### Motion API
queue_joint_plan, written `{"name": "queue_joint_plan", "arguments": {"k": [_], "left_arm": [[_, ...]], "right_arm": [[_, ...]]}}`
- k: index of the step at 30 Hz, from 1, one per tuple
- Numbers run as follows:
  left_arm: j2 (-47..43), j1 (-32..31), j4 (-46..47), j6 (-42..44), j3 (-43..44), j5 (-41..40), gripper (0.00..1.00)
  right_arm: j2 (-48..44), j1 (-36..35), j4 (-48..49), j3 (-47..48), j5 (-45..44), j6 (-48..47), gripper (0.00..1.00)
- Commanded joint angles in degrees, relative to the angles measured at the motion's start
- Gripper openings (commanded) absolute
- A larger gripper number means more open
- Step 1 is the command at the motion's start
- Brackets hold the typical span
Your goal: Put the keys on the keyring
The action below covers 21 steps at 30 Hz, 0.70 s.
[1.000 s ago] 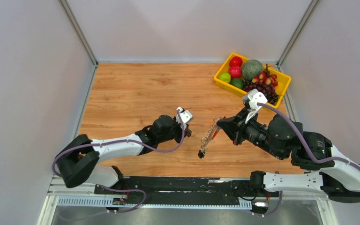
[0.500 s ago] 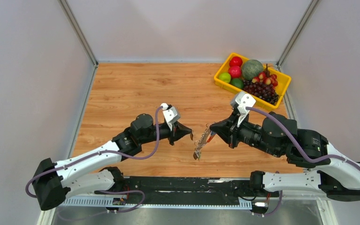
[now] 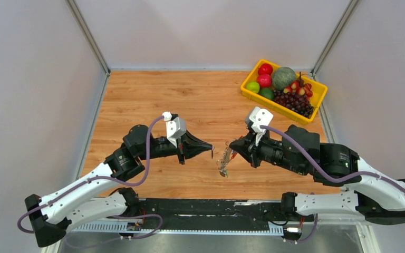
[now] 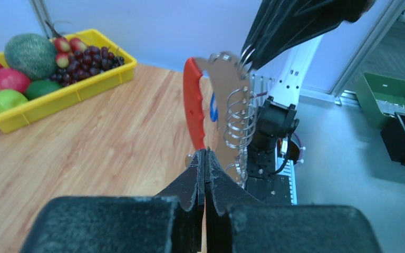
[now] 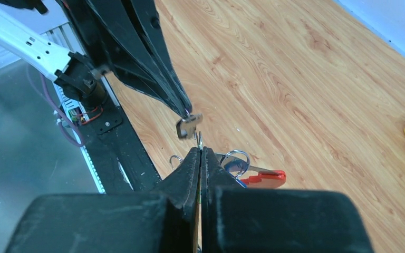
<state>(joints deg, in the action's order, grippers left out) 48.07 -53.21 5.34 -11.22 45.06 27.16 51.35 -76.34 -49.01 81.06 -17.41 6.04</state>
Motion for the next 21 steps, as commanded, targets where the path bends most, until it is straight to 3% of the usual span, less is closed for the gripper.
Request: {"name": "queue_joint_plan", "arguments": {"k": [1,21], "left_arm": [[-2.4,0.0,-3.5,1.5,3.8,1.4,0.00],[-6.4,0.0,-5.1,1.2,7.3,-0.8,0.00]], "right_arm": [[0.1,-0.1,3.9,1.0,-0.1,-4.4,0.00],[2.9,-1.2,16.2,-5.6,-6.9,-16.6,0.00]]}}
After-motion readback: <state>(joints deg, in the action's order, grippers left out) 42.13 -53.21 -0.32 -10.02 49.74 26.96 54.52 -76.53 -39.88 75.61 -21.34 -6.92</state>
